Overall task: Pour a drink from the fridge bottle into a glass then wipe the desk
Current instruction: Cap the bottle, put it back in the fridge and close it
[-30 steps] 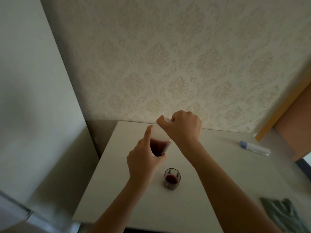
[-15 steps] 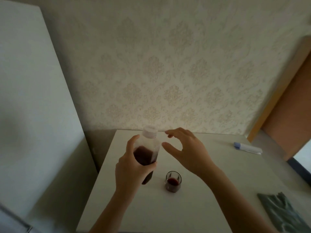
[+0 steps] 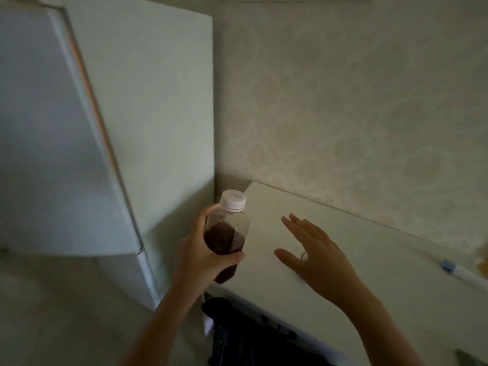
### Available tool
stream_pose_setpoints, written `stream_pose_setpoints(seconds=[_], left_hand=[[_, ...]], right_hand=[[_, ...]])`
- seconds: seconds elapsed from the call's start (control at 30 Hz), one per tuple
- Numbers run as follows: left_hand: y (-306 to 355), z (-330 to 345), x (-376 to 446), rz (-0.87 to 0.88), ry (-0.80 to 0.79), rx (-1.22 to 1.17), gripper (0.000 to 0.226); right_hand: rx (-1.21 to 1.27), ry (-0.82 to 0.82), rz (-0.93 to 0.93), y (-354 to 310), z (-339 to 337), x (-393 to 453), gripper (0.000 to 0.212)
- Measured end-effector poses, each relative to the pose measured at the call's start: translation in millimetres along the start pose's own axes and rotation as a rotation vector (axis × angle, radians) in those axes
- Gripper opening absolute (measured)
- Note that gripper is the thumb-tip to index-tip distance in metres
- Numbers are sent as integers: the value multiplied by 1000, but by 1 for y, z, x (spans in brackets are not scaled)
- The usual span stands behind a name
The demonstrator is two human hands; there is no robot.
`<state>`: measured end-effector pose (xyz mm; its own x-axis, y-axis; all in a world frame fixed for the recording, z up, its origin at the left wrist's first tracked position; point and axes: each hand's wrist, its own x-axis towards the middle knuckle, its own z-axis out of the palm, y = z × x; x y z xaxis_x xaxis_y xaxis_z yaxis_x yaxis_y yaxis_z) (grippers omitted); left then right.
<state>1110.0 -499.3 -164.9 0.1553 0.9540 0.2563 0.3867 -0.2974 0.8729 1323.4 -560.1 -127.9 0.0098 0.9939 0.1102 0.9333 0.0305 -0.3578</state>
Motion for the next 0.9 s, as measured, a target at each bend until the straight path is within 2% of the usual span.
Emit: stream_pose_setpoints(seconds=[0.17,0.37,0.63,0.9], left_hand=[[-21,-52,-76,-99,129,110,93],[-42,-131,-149,-227,323,189,97],[-77,-272,-221,-318,584,325,102],[-125,-435,-280,-328,702,409,104]], right_hand=[[60,-110,-180,-44,35,-29,66],[126,-252,-370,-130,77,-35,65],[70,-339,-677,-296,140,-33,64],[116,-323,-858,-479,199,-41,59]])
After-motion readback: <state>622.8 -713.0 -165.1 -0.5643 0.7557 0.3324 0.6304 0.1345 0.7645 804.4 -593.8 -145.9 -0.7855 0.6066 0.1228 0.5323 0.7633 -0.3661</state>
